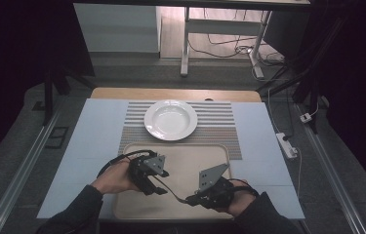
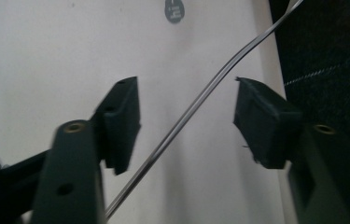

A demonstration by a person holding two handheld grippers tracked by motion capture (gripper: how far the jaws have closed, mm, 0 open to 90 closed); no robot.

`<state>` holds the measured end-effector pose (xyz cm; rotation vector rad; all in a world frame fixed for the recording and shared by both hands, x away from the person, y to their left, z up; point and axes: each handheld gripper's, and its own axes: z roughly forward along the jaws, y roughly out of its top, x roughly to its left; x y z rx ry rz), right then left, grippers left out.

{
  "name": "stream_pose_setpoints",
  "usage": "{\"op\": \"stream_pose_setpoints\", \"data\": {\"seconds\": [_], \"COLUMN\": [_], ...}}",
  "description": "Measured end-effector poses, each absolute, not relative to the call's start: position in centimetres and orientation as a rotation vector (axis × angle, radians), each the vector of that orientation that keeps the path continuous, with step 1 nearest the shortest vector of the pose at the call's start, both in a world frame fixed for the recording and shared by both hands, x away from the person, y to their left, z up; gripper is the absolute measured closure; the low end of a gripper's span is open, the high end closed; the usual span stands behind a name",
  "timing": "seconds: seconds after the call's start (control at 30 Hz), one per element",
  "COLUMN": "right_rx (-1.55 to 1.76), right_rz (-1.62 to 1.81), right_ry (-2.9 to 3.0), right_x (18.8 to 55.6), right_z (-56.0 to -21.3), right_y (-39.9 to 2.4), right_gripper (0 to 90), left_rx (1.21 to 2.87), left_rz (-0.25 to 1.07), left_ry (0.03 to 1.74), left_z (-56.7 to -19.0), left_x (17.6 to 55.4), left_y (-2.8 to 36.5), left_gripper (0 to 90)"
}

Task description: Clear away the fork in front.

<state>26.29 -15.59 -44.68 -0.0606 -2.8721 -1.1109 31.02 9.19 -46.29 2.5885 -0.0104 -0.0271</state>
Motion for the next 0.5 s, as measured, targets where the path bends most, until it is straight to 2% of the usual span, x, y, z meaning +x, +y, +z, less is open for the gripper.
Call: {"op": "stream_pose_setpoints", "data": {"seconds": [0.13,0.5], "right_rx": [-0.048,0.000], "right_rz": [-1.110,-1.089], "right_ry": [-2.869,-2.862], "right_x": [26.28,26.24], "right_z": [-44.55,-44.59], "right_y": [-15.60,-15.42], "right_gripper": [89.4,89.4], "left_rx": [2.611,2.649], "left_rz": [-0.028,0.019], "left_ry": [-0.053,-0.202], "left_z": [-46.34,-46.46], "left_x": [30.95,30.55], "left_y": [8.92,8.49], "left_gripper": [54.5,71.1]}}
